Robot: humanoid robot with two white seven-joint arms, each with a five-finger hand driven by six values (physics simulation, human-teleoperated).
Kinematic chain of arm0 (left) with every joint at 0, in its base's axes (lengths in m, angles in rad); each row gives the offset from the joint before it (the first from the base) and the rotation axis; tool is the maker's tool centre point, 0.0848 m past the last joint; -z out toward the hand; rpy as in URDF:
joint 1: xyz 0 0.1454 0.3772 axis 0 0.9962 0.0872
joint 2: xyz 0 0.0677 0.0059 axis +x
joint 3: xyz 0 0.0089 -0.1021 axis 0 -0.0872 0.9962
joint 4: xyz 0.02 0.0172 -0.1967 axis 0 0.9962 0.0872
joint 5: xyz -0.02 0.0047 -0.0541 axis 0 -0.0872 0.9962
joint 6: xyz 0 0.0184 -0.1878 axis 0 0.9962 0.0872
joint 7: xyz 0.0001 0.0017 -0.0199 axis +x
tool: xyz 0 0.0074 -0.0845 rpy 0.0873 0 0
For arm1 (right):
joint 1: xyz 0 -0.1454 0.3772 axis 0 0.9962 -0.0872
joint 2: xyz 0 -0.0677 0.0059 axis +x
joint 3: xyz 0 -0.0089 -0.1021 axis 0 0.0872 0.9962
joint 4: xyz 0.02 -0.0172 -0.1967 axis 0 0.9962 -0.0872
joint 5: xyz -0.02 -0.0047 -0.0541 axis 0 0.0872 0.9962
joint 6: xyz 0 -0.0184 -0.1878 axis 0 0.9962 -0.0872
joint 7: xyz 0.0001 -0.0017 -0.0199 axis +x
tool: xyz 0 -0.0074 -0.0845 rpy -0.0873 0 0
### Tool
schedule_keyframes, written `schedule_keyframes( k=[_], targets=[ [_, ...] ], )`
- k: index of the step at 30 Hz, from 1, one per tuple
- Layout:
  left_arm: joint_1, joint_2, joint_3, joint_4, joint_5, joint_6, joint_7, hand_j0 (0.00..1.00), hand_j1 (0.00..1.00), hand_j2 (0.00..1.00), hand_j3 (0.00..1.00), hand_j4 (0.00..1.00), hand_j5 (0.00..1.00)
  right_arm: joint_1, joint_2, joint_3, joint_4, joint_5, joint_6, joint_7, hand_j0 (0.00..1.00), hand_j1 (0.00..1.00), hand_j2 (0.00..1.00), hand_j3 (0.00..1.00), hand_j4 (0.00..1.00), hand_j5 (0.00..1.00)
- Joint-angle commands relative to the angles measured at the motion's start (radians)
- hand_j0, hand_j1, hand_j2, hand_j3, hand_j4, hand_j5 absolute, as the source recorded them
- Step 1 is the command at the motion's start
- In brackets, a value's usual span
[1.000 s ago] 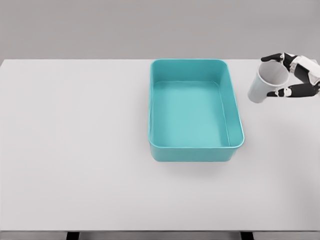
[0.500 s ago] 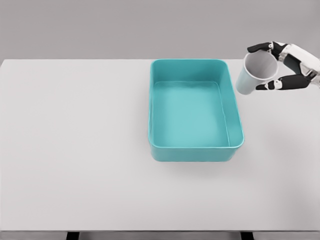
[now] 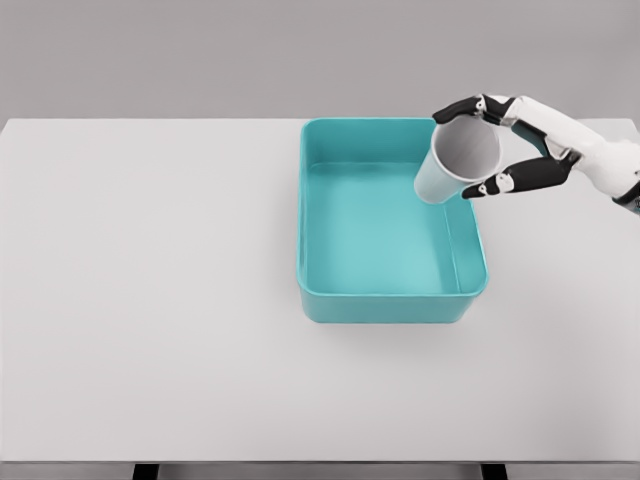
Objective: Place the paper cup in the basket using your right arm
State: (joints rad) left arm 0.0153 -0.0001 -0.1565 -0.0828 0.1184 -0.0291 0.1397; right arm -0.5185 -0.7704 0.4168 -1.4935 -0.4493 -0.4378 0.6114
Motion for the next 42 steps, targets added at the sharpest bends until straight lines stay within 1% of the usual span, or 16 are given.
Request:
schedule_keyframes(
  k=[1, 5, 9, 12, 14, 17, 20, 23, 25, 29, 31, 33, 34, 35, 38, 42],
  targets=[
    [0.000, 0.000, 0.000, 0.000, 0.000, 0.000, 0.000, 1.00, 1.00, 1.00, 1.00, 1.00, 1.00, -0.002, 0.019, 0.007, -0.013, 0.055, 0.002, -0.001, 0.73, 0.73, 0.73, 0.73, 0.73, 0.73],
    [0.000, 0.000, 0.000, 0.000, 0.000, 0.000, 0.000, 1.00, 1.00, 1.00, 1.00, 1.00, 1.00, -0.009, 0.053, 0.008, -0.019, 0.179, 0.002, -0.001, 0.73, 0.73, 0.73, 0.73, 0.73, 0.73],
    [0.000, 0.000, 0.000, 0.000, 0.000, 0.000, 0.000, 1.00, 1.00, 1.00, 1.00, 1.00, 1.00, -0.021, 0.095, 0.017, -0.019, 0.245, 0.005, -0.001, 0.73, 0.73, 0.73, 0.73, 0.73, 0.73],
    [0.000, 0.000, 0.000, 0.000, 0.000, 0.000, 0.000, 1.00, 1.00, 1.00, 1.00, 1.00, 1.00, -0.048, 0.146, 0.040, -0.021, 0.342, 0.065, -0.001, 0.73, 0.73, 0.73, 0.73, 0.73, 0.73],
    [0.000, 0.000, 0.000, 0.000, 0.000, 0.000, 0.000, 1.00, 1.00, 1.00, 1.00, 1.00, 1.00, -0.058, 0.160, 0.053, -0.022, 0.388, 0.085, -0.001, 0.72, 0.72, 0.72, 0.72, 0.72, 0.72],
    [0.000, 0.000, 0.000, 0.000, 0.000, 0.000, 0.000, 1.00, 1.00, 1.00, 1.00, 1.00, 1.00, -0.060, 0.158, 0.053, -0.067, 0.512, 0.145, -0.001, 0.72, 0.72, 0.72, 0.72, 0.72, 0.72],
    [0.000, 0.000, 0.000, 0.000, 0.000, 0.000, 0.000, 1.00, 1.00, 1.00, 1.00, 1.00, 1.00, -0.060, 0.158, 0.053, -0.162, 0.688, 0.264, -0.001, 0.72, 0.72, 0.72, 0.72, 0.72, 0.72],
    [0.000, 0.000, 0.000, 0.000, 0.000, 0.000, 0.000, 1.00, 1.00, 1.00, 1.00, 1.00, 1.00, -0.060, 0.161, 0.053, -0.220, 0.793, 0.338, -0.001, 0.72, 0.72, 0.72, 0.72, 0.72, 0.72],
    [0.000, 0.000, 0.000, 0.000, 0.000, 0.000, 0.000, 1.00, 1.00, 1.00, 1.00, 1.00, 1.00, -0.066, 0.175, 0.063, -0.226, 0.847, 0.344, -0.001, 0.72, 0.72, 0.72, 0.72, 0.72, 0.72],
    [0.000, 0.000, 0.000, 0.000, 0.000, 0.000, 0.000, 1.00, 1.00, 1.00, 1.00, 1.00, 1.00, -0.092, 0.217, 0.186, -0.226, 0.954, 0.344, -0.001, 0.72, 0.72, 0.72, 0.72, 0.72, 0.72],
    [0.000, 0.000, 0.000, 0.000, 0.000, 0.000, 0.000, 1.00, 1.00, 1.00, 1.00, 1.00, 1.00, -0.107, 0.243, 0.240, -0.225, 0.997, 0.346, -0.001, 0.72, 0.72, 0.72, 0.72, 0.72, 0.72],
    [0.000, 0.000, 0.000, 0.000, 0.000, 0.000, 0.000, 1.00, 1.00, 1.00, 1.00, 1.00, 1.00, -0.109, 0.246, 0.260, -0.226, 1.020, 0.346, -0.001, 0.72, 0.72, 0.72, 0.72, 0.72, 0.72],
    [0.000, 0.000, 0.000, 0.000, 0.000, 0.000, 0.000, 1.00, 1.00, 1.00, 1.00, 1.00, 1.00, -0.109, 0.246, 0.260, -0.226, 1.029, 0.346, -0.001, 0.89, 0.89, 0.89, 0.89, 0.89, 0.89],
    [0.000, 0.000, 0.000, 0.000, 0.000, 0.000, 0.000, 1.00, 1.00, 1.00, 1.00, 1.00, 1.00, -0.109, 0.246, 0.258, -0.229, 1.029, 0.344, -0.001, 1.00, 1.00, 1.00, 1.00, 1.00, 1.00],
    [0.000, 0.000, 0.000, 0.000, 0.000, 0.000, 0.000, 1.00, 1.00, 1.00, 1.00, 1.00, 1.00, -0.107, 0.238, 0.244, -0.257, 1.021, 0.346, -0.001, 1.00, 1.00, 1.00, 1.00, 1.00, 1.00],
    [0.000, 0.000, 0.000, 0.000, 0.000, 0.000, 0.000, 1.00, 1.00, 1.00, 1.00, 1.00, 1.00, -0.098, 0.224, 0.169, -0.258, 0.997, 0.332, -0.001, 1.00, 1.00, 1.00, 1.00, 1.00, 1.00]
  ],
)
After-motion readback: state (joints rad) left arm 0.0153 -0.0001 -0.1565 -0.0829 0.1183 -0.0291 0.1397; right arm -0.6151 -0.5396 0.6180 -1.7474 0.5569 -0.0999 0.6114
